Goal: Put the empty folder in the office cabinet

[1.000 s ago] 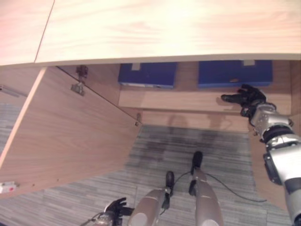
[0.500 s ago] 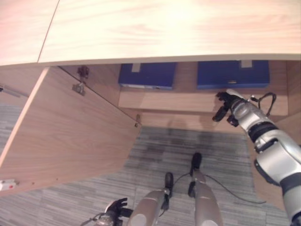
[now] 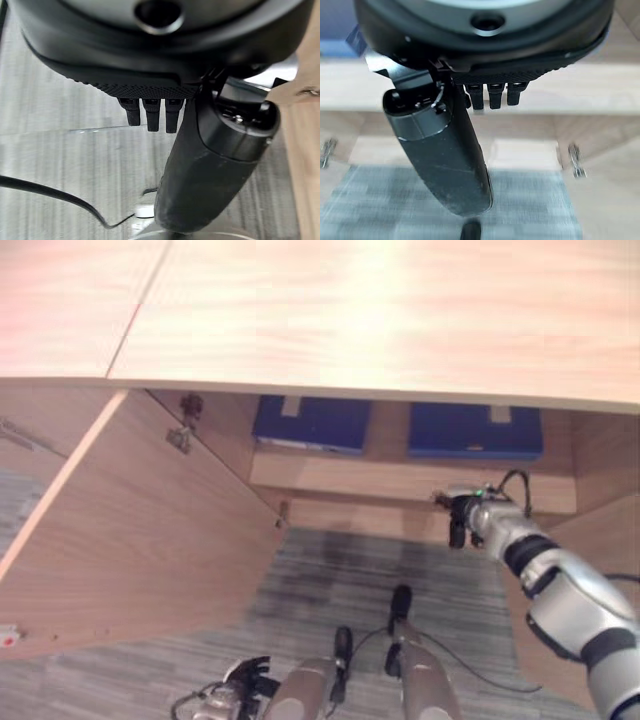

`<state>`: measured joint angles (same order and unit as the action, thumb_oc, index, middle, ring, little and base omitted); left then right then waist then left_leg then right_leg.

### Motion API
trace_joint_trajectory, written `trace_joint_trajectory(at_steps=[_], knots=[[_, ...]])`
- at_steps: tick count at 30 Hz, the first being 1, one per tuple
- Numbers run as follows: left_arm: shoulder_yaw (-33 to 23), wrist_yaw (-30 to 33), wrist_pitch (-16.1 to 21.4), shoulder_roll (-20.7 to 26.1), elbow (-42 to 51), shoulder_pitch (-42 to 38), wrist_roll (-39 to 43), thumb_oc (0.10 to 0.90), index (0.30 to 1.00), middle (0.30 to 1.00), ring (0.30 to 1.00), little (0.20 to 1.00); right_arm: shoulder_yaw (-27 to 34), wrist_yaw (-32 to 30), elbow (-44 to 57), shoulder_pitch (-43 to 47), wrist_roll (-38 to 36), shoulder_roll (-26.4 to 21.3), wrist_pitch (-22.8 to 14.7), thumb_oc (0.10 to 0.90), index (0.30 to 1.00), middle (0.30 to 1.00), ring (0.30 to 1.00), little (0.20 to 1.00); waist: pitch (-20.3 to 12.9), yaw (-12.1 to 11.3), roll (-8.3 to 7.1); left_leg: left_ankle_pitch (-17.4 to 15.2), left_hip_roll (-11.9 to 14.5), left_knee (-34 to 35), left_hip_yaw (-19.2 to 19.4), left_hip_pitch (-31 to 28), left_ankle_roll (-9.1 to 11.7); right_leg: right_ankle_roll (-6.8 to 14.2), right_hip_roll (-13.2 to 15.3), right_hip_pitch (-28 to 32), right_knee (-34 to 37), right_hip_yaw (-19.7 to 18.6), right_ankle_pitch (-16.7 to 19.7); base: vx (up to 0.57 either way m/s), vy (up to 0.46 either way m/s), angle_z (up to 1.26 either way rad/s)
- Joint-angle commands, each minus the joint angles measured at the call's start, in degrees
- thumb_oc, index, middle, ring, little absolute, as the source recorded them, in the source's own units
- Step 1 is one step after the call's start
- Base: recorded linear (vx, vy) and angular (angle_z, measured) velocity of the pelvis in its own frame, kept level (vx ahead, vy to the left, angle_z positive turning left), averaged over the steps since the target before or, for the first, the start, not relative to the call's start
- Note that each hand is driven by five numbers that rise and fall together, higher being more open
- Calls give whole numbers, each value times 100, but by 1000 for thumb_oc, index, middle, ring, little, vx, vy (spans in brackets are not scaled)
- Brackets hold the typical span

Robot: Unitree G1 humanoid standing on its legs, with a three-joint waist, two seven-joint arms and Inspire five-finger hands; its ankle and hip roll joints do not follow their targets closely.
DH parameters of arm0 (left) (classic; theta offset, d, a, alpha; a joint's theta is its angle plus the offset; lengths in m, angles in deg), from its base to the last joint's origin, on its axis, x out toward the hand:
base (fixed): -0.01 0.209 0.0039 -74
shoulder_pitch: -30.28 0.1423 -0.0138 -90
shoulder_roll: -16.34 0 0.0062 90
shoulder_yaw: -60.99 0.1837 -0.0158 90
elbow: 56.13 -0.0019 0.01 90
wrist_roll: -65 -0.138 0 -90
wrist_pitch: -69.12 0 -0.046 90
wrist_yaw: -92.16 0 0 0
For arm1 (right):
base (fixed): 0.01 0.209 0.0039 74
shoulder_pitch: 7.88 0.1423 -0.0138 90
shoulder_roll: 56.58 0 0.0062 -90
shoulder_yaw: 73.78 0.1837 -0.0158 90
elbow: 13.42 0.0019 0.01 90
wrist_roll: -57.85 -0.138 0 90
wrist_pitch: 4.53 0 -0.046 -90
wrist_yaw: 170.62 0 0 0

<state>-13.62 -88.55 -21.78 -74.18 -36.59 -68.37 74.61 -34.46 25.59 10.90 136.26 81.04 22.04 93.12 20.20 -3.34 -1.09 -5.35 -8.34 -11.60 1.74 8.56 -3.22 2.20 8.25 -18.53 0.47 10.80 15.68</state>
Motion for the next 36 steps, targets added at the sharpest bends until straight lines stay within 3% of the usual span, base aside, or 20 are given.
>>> trace_joint_trajectory(at_steps=[1, 3, 4, 5, 7, 8, 10, 13, 15, 17, 18, 19, 21, 24, 36], knots=[[-81, -61, -65, 403, -261, 206, -387, 800, 900, 900, 900, 900, -48, 90, -81, 183, 93, 64, -49, 800, 900, 900, 900, 900, -240, -103, -54, -244, 20, 347, 93, -191, 41, 662, 86, -157, 251, 40, -191, -60, 10, -23], [-147, -35, -112, 458, -449, 112, -546, 800, 900, 900, 900, 900, -14, 181, 118, 17, 44, 163, -67, 800, 900, 900, 900, 900, -312, -89, -54, -77, 168, 503, 139, -280, 31, 703, 141, -88, -111, 196, -438, -103, 34, -34], [-194, 7, -177, 504, -598, 71, -757, 800, 900, 900, 900, 900, 29, 192, 280, -140, -81, 263, -95, 800, 900, 900, 900, 900, -437, -114, 19, 123, 388, 787, 290, -394, 57, 630, 223, 172, -652, 404, -812, -87, 41, -53], [-193, 7, -177, 504, -598, 72, -758, 800, 900, 900, 900, 900, 30, 192, 282, -142, -81, 263, -94, 800, 900, 900, 900, 900, -431, -117, 20, 125, 387, 797, 291, -408, 58, 630, 224, 176, -663, 401, -821, -65, 39, -68], [-262, 0, -206, 543, -742, 171, -1035, 800, 900, 900, 900, 900, 170, 232, 503, -499, -429, 479, -144, 800, 900, 900, 900, 900, -734, -211, 22, 408, 615, 1203, 533, -530, 108, 519, 294, 681, -1189, 592, -1229, -40, -10, -75], [-261, 0, -205, 545, -742, 174, -1035, 800, 900, 900, 900, 900, 171, 231, 504, -503, -429, 480, -144, 800, 900, 900, 900, 900, -733, -216, 19, 410, 613, 1212, 538, -539, 108, 520, 297, 679, -1202, 585, -1238, -40, -22, -97], [-290, -41, -212, 520, -832, 284, -1190, 800, 900, 900, 900, 900, 332, 269, 523, -868, -672, 642, -183, 800, 900, 900, 900, 900, -1069, -349, -20, 479, 729, 1546, 751, -676, 184, 563, 391, 1213, -1460, 701, -1580, 60, -29, -86], [-285, -62, -225, 510, -858, 330, -1257, 800, 900, 900, 900, 900, 420, 243, 580, -1029, -831, 684, -204, 800, 900, 900, 900, 900, -1193, -405, -73, 514, 734, 1609, 884, -677, 191, 611, 461, 1423, -1465, 763, -1560, 7, -51, -66], [-329, -39, -219, 466, -934, 390, -1341, 800, 900, 900, 900, 900, 757, 108, 755, -1440, -1418, 696, -213, 800, 900, 900, 900, 900, -1483, -461, -226, 518, 750, 1646, 1220, -618, 209, 686, 532, 1845, -1333, 833, -1407, -43, -75, -45], [-488, 18, -229, 382, -945, 404, -1357, 800, 900, 900, 900, 900, 1292, -180, 1158, -1949, -2202, 648, -254, 800, 900, 900, 900, 900, -1678, -403, -358, 528, 783, 1660, 1577, -564, 261, 737, 378, 2085, -799, 843, -1410, -66, -91, -87], [-482, 18, -228, 383, -945, 408, -1357, 800, 900, 900, 900, 900, 1294, -181, 1167, -1960, -2204, 644, -250, 800, 900, 900, 900, 900, -1686, -416, -359, 527, 787, 1660, 1586, -565, 264, 734, 373, 2085, -789, 835, -1405, -80, -135, -106], [-607, 71, -227, 276, -959, 386, -1346, 800, 900, 900, 900, 900, 1760, -428, 1471, -2480, -2730, 614, -327, 800, 900, 900, 900, 900, -1785, -275, -359, 544, 867, 1660, 1793, -563, 311, 730, 210, 2070, -444, 756, -1501, -16, -95, -106], [-660, 104, -206, 228, -962, 390, -1328, 800, 900, 900, 900, 900, 1973, -514, 1616, -2787, -2921, 569, -384, 800, 900, 900, 900, 900, -1817, -224, -355, 543, 911, 1660, 1846, -597, 333, 693, 138, 2061, -348, 694, -1565, 0, -77, -87], [-749, 158, -183, 7, -919, 416, -1340, 800, 900, 900, 900, 900, 2819, -754, 1885, -3960, -3445, 498, -482, 800, 900, 900, 900, 900, -1893, 108, -319, 576, 1057, 1650, 1983, -740, 411, 602, -59, 2133, -113, 503, -1726, 24, -120, -47], [-466, 129, -145, -353, -693, 418, -1094, 800, 900, 900, 900, 900, 3882, -1062, 1111, -5190, -3616, 378, -437, 800, 900, 900, 900, 900, -1898, 679, -246, 667, 1534, 1223, 2244, -847, 621, 338, -449, 2220, -85, 49, -2001, -8, -116, -22]])
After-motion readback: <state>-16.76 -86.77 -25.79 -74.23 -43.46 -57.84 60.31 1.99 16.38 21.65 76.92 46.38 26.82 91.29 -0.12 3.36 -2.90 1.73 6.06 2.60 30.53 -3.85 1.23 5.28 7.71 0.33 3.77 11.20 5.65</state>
